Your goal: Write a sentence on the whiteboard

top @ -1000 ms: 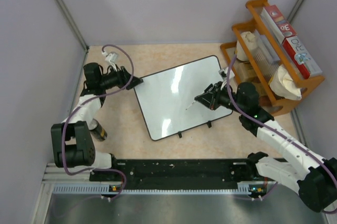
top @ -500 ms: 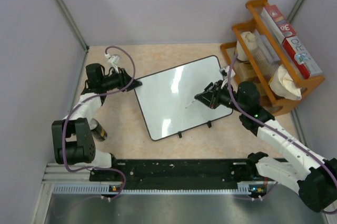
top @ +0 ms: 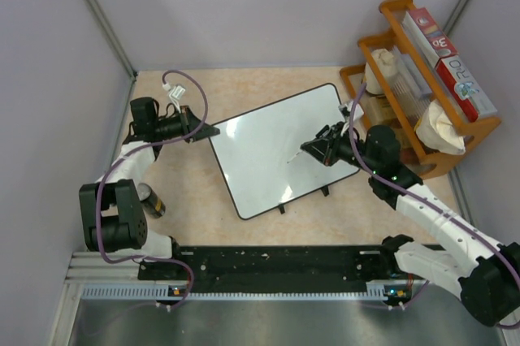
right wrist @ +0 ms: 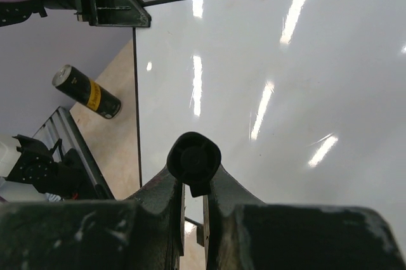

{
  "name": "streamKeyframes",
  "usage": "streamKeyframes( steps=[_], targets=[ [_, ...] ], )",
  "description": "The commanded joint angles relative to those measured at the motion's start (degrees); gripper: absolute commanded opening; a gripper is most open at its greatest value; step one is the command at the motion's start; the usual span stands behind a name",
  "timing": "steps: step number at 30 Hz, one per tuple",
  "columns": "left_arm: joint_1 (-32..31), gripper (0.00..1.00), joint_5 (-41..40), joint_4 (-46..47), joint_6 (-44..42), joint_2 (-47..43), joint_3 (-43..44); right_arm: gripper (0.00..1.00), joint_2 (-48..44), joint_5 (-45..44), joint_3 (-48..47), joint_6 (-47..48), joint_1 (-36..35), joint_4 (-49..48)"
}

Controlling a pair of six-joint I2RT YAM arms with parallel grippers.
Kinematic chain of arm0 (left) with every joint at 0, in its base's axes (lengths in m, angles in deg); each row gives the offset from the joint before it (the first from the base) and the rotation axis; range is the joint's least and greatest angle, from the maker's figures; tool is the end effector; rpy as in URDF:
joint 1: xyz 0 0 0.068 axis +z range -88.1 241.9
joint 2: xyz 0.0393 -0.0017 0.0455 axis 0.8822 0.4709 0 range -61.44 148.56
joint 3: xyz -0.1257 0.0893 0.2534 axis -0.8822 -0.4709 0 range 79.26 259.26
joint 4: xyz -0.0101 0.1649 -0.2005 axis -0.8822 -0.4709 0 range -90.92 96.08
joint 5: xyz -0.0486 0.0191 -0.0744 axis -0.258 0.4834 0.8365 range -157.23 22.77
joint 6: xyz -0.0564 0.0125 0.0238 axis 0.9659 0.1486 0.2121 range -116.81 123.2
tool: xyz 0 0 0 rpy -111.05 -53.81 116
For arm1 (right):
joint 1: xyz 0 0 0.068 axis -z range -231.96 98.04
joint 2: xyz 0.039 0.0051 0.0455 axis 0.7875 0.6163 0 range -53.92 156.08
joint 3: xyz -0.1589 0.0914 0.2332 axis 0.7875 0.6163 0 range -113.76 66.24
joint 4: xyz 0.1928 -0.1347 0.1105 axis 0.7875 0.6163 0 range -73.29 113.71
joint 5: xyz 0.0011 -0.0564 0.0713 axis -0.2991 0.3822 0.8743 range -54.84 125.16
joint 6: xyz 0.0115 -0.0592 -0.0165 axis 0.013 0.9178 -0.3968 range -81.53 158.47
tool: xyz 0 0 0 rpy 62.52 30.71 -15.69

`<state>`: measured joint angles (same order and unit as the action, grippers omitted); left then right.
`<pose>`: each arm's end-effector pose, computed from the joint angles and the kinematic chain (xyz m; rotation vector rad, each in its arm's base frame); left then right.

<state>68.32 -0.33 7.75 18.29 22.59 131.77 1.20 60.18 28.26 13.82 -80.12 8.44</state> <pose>0.3120 -0.0091 0.2783 0.3489 1.9422 -1.2948 0.1853 0.1221 0.3177 -0.3963 1.7857 1.0412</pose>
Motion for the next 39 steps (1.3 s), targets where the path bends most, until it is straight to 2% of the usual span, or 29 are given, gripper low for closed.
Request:
streamKeyframes(
  steps=[1,5,13,18,22,39],
  targets=[
    [-0.2,0.0,-5.8,0.4,-8.2,-0.5,-0.6,0.0,1.9,-5.0,-4.5,3.7,-2.8,-6.8],
    [-0.3,0.0,-6.7,-0.3,-9.5,-1.8,-0.5,0.0,4.8,-10.5,-6.8,8.6,-8.1,-9.7],
    [-0.3,0.0,-8.1,-3.0,-11.0,-2.7,0.0,0.0,16.4,-9.3,-11.1,9.5,-10.3,-24.0],
    [-0.3,0.0,-8.3,-3.2,-11.3,-3.1,-0.1,0.0,23.9,-8.9,-15.9,9.1,-11.2,-28.7],
    [-0.3,0.0,-8.4,-3.6,-11.4,-3.3,0.0,0.0,28.5,-9.3,-21.1,9.0,-12.3,-29.2],
    [-0.4,0.0,-8.7,-2.9,-11.0,-3.5,-0.7,0.0,39.3,-10.1,-29.9,9.2,-16.6,-28.5]
  ],
)
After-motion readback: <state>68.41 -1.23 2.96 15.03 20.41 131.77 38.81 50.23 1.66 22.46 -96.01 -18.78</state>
